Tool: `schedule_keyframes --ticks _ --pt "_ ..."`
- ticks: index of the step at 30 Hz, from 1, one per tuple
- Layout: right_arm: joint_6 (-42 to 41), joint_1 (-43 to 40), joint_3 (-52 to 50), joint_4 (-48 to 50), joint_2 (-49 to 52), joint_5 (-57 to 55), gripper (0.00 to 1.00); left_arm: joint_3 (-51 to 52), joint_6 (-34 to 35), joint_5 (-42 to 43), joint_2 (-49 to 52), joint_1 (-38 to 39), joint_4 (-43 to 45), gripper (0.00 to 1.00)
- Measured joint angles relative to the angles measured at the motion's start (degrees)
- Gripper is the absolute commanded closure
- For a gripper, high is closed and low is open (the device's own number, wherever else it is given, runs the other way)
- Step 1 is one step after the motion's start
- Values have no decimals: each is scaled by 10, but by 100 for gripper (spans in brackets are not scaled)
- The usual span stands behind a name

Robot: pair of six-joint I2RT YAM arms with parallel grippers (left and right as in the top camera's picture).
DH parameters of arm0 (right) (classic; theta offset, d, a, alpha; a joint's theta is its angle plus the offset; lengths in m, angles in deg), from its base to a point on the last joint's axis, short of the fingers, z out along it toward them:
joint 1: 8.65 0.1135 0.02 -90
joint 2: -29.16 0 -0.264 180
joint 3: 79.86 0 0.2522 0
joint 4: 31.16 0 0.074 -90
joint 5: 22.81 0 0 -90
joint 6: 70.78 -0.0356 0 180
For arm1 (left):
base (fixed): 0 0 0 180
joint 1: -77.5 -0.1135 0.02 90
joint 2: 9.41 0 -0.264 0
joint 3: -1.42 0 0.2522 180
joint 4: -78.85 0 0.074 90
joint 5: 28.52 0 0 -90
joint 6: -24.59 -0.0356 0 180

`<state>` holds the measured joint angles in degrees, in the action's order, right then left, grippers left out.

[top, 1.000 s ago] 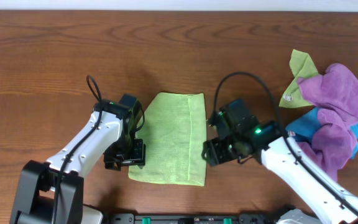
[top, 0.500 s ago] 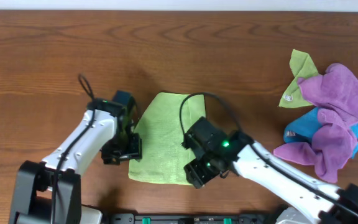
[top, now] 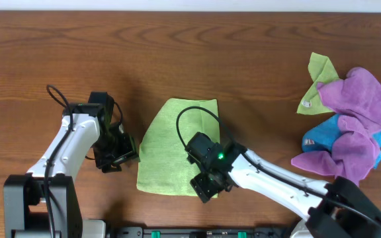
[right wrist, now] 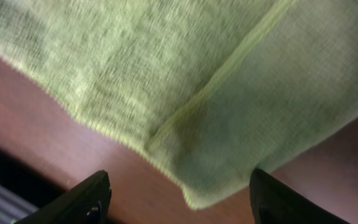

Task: Fold the cloth
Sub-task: 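Drag the green cloth's right edge toward the center with the right gripper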

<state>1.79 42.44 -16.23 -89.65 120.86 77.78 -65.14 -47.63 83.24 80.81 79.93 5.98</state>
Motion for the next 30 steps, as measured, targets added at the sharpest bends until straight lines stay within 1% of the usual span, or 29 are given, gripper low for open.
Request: schedule_keyframes --ticks 3,8,11,15,16,17,19,20,21,25,30 --pt "-2 0 0 20 12 -5 34 0 0 12 0 0 3 39" --pt "-3 0 0 28 30 -11 36 0 0 25 0 0 8 39" --pt "-5 0 0 31 35 -14 43 0 0 30 0 0 9 39" --pt "-9 0 0 35 35 -16 61 0 0 33 0 0 9 39" --pt "-9 0 0 35 35 -16 68 0 0 34 0 0 10 39" --pt "-12 0 0 35 35 -18 79 0 0 34 0 0 10 39" --pt "-11 0 0 34 35 -24 93 0 0 34 0 0 11 39" --pt "-11 0 0 34 35 -28 94 0 0 34 0 0 11 39" --pt "-16 0 1 28 35 -33 98 0 0 35 0 0 11 39" --pt "-26 0 12 4 34 -50 98 0 0 40 0 0 14 39" --pt "-63 0 30 -31 7 -84 98 0 0 67 0 0 31 39"
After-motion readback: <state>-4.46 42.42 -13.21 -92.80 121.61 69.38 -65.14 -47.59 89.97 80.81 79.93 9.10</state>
